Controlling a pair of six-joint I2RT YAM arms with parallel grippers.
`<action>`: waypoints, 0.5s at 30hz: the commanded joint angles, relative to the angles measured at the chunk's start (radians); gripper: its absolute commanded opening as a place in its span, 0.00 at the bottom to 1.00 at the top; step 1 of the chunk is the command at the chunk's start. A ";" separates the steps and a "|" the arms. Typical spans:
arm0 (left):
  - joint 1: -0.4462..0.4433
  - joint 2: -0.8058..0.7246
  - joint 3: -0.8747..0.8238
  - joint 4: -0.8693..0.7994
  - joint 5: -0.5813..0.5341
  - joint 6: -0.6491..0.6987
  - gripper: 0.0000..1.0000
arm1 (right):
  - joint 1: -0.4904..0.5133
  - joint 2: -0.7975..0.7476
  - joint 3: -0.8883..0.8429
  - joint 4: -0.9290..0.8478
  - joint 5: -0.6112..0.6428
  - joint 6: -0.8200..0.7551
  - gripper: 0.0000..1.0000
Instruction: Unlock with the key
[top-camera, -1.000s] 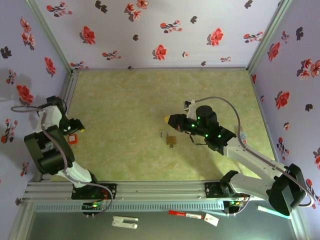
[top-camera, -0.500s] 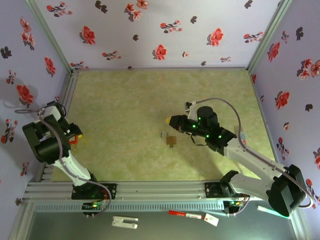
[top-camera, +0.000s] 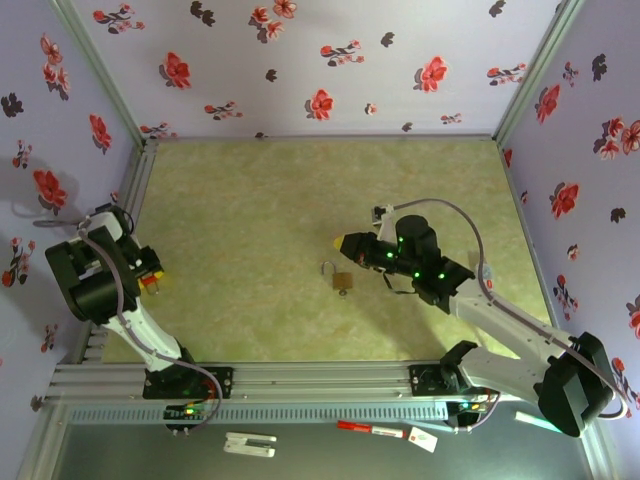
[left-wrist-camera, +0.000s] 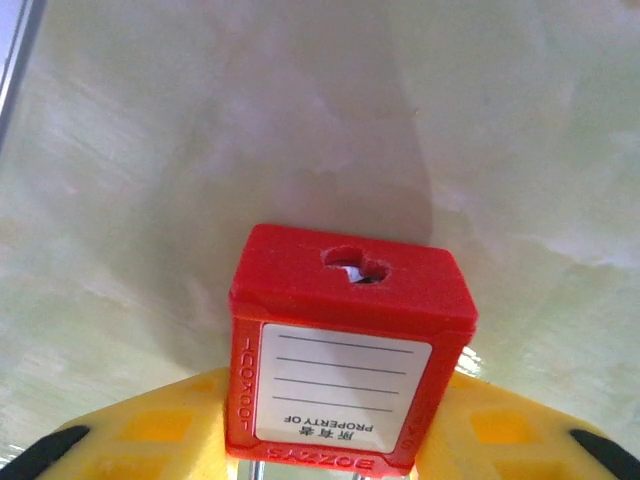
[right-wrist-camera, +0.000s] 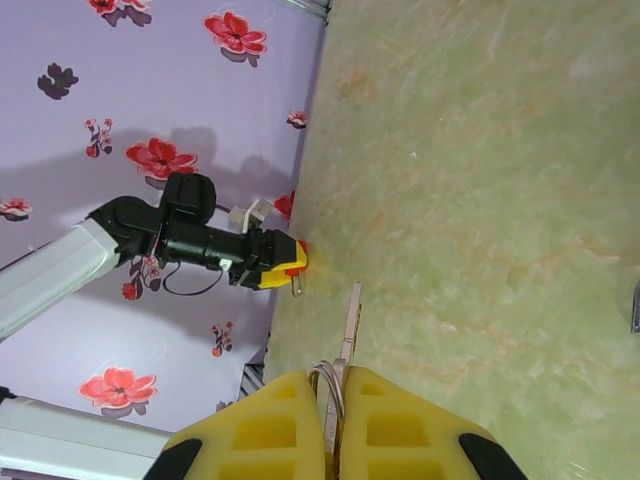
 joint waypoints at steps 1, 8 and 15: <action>0.006 -0.035 0.004 0.003 0.022 0.001 0.27 | -0.006 -0.022 -0.015 0.026 -0.009 0.013 0.00; 0.008 -0.050 0.007 0.006 -0.012 -0.017 0.32 | -0.009 -0.016 -0.016 0.015 -0.012 0.012 0.00; 0.007 -0.043 0.013 0.011 -0.013 -0.030 0.70 | -0.010 -0.012 -0.013 0.013 -0.015 0.013 0.00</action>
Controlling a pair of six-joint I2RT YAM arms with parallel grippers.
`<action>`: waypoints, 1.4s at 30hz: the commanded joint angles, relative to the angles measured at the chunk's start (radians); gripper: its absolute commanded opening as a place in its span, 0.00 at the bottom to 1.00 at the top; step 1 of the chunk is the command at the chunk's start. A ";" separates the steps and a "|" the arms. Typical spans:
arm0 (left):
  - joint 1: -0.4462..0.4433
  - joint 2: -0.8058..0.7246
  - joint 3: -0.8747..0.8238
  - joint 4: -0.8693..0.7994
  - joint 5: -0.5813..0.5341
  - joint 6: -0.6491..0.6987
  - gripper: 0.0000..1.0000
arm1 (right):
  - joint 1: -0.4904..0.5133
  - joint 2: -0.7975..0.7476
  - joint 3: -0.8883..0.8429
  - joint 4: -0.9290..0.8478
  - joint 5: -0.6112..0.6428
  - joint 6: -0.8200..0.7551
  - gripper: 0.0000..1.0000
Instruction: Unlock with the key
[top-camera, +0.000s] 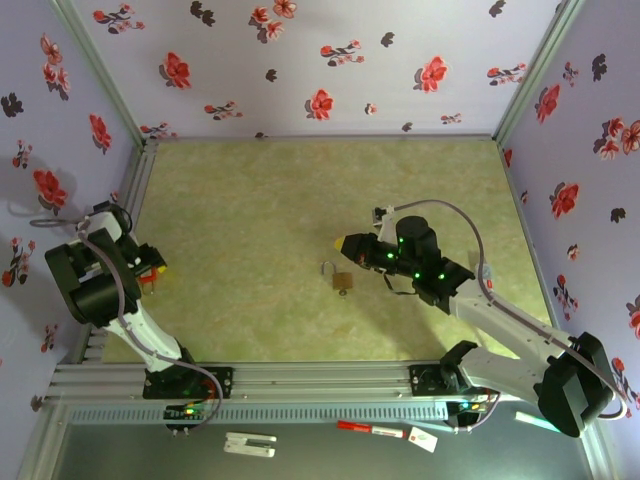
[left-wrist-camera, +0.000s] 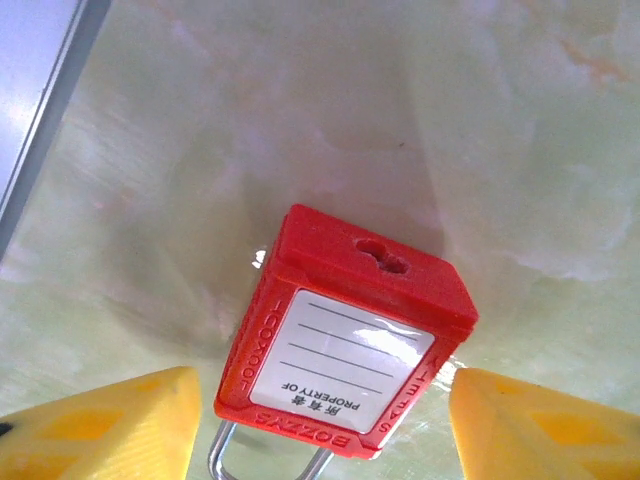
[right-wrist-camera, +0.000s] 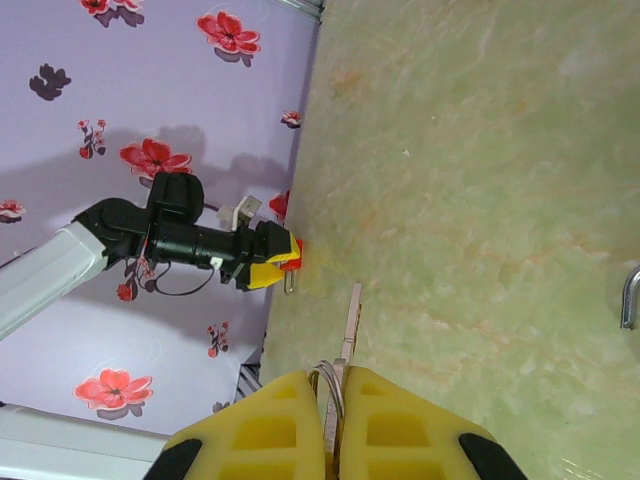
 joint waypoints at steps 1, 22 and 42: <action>0.007 -0.021 0.013 -0.003 -0.011 -0.010 0.71 | -0.007 -0.011 -0.008 0.012 -0.015 0.013 0.00; 0.011 0.047 0.037 -0.018 0.042 -0.003 0.52 | -0.007 -0.001 -0.005 0.018 -0.009 0.028 0.00; 0.010 0.085 0.033 -0.013 0.039 -0.011 0.38 | -0.007 -0.040 -0.014 0.001 0.002 0.033 0.00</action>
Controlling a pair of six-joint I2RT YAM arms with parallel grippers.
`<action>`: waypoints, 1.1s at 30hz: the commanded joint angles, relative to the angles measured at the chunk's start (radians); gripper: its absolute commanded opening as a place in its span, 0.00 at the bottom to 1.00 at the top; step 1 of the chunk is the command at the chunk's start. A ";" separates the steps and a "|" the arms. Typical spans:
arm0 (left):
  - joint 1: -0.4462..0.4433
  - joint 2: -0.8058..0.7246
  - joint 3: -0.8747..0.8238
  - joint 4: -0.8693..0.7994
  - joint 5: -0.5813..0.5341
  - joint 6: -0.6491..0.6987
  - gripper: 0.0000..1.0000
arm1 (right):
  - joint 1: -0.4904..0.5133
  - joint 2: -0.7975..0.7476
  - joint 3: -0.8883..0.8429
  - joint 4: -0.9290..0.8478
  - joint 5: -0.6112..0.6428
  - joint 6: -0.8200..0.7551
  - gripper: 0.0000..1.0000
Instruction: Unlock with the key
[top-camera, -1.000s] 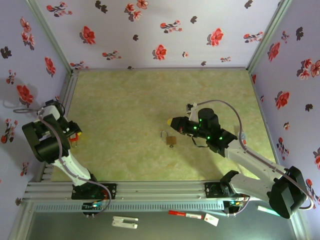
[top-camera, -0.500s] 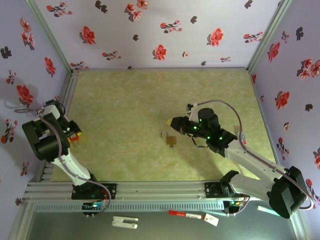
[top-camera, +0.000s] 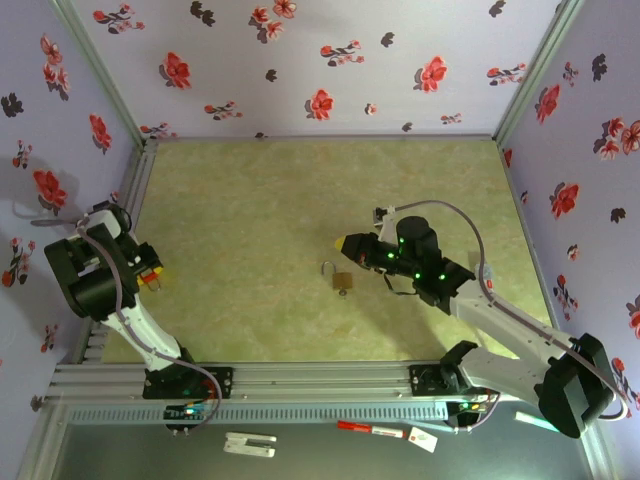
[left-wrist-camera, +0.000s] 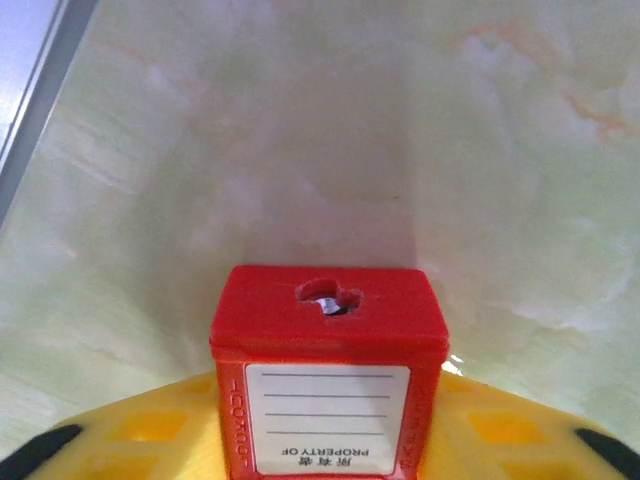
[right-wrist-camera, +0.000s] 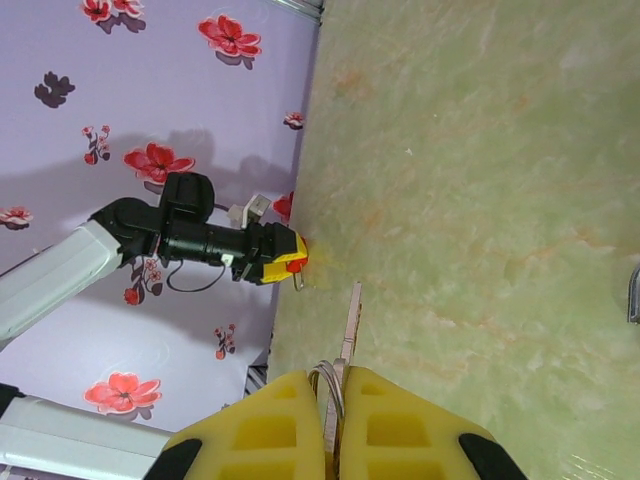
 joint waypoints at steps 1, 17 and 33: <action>0.003 0.034 0.001 -0.018 0.017 -0.007 0.35 | -0.007 -0.034 -0.013 -0.004 0.003 0.006 0.00; -0.281 -0.277 0.032 0.042 0.187 0.064 0.08 | -0.155 -0.054 0.112 -0.391 -0.006 -0.135 0.00; -1.056 -0.371 0.463 -0.084 0.061 0.707 0.00 | -0.382 -0.091 0.379 -0.769 -0.203 -0.390 0.00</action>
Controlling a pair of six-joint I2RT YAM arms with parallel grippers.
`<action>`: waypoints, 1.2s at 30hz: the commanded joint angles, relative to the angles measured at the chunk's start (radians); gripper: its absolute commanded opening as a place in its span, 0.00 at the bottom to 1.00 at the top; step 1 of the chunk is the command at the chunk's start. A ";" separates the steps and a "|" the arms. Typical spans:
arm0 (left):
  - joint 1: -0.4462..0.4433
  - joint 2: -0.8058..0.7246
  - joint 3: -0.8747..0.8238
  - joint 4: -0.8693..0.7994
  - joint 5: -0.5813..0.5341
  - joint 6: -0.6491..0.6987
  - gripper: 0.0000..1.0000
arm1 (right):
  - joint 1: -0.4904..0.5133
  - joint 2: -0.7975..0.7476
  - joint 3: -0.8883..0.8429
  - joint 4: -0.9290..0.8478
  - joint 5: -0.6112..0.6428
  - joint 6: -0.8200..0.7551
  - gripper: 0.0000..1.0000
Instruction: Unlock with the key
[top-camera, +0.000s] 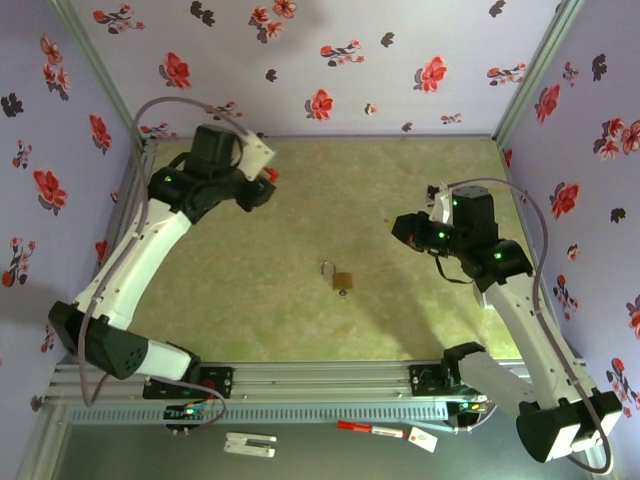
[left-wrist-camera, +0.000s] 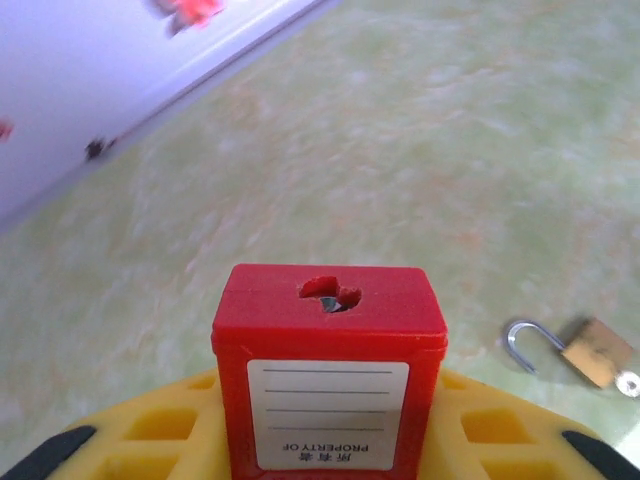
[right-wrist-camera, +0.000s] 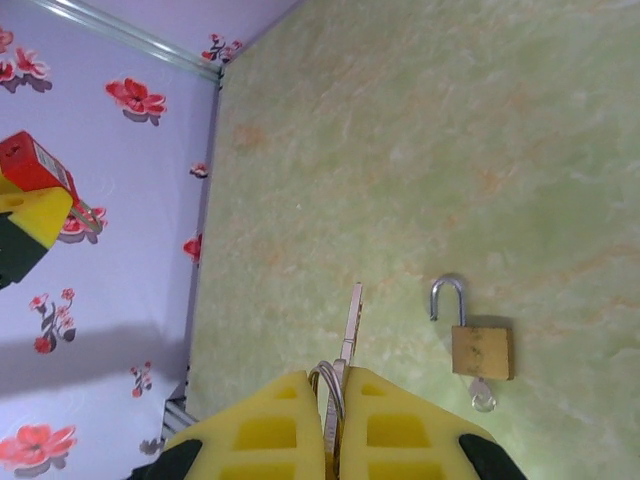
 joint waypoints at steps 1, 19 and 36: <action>-0.126 0.023 0.005 -0.075 -0.068 0.266 0.00 | -0.004 -0.005 0.037 -0.059 -0.080 -0.053 0.00; -0.452 0.036 -0.048 -0.026 -0.154 0.537 0.00 | 0.143 -0.016 0.021 0.050 -0.330 -0.056 0.00; -0.469 0.048 -0.032 -0.029 -0.109 0.510 0.00 | 0.185 -0.017 -0.053 0.137 -0.343 -0.015 0.00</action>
